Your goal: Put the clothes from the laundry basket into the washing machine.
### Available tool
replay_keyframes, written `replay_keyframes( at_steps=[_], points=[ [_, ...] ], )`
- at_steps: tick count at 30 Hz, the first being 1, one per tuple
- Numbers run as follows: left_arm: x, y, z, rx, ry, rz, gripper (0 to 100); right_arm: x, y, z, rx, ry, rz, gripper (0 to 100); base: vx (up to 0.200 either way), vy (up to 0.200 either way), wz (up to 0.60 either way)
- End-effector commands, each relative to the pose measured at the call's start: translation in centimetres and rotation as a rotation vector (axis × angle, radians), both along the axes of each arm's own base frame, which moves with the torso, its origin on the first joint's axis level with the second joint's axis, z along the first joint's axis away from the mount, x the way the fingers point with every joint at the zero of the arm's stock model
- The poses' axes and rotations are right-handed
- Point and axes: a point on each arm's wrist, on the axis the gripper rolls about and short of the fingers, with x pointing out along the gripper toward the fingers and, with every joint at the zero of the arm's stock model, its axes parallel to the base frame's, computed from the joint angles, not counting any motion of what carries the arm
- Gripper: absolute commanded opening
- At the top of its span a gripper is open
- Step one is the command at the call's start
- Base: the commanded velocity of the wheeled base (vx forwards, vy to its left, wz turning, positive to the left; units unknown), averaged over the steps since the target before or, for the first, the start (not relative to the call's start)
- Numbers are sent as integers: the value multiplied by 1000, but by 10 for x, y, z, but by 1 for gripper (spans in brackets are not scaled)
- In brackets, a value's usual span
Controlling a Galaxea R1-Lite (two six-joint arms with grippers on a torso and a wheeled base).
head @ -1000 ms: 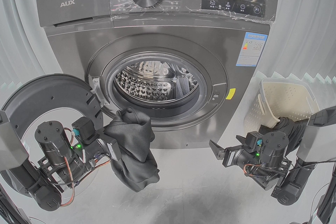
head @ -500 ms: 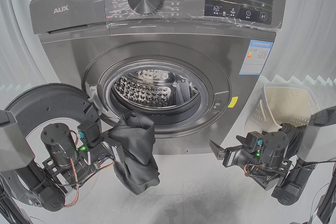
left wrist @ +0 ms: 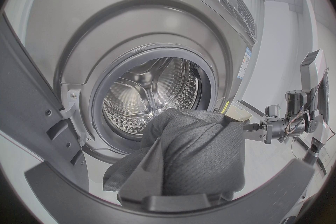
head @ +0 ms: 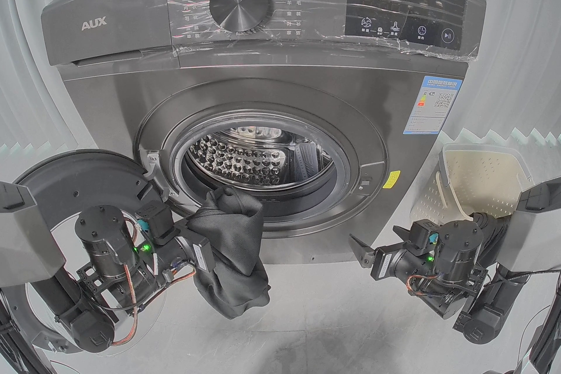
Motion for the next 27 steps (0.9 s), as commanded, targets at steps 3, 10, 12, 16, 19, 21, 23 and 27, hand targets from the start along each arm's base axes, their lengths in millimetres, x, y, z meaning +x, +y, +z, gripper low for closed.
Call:
replay_keyframes(
  at_steps=[3,10,12,16,19,21,23,27],
  points=[
    [12,-31,-2,-21,-26,-35,0,-7,7,8,19,-22,33,100,0,0,0],
    [62,-60,-16,-87,-53,-62,0,-6,4,12,27,-33,22,100,0,0,0],
    [77,-64,-21,-108,-63,-44,0,-6,3,13,29,-39,22,100,0,0,0],
    [93,-73,-32,-97,-49,-18,0,-7,3,19,39,-54,24,100,0,0,0],
    [104,-76,-36,-82,-42,22,0,-7,2,18,40,-52,22,100,0,0,0],
    [120,-75,-36,-84,-44,55,0,-7,2,18,40,-50,24,100,0,0,0],
    [143,-77,-39,-86,-54,80,0,-7,3,17,38,-48,25,100,0,0,0],
    [173,-83,-40,-81,-64,109,0,-7,2,17,39,-46,25,100,0,0,0]
  ],
)
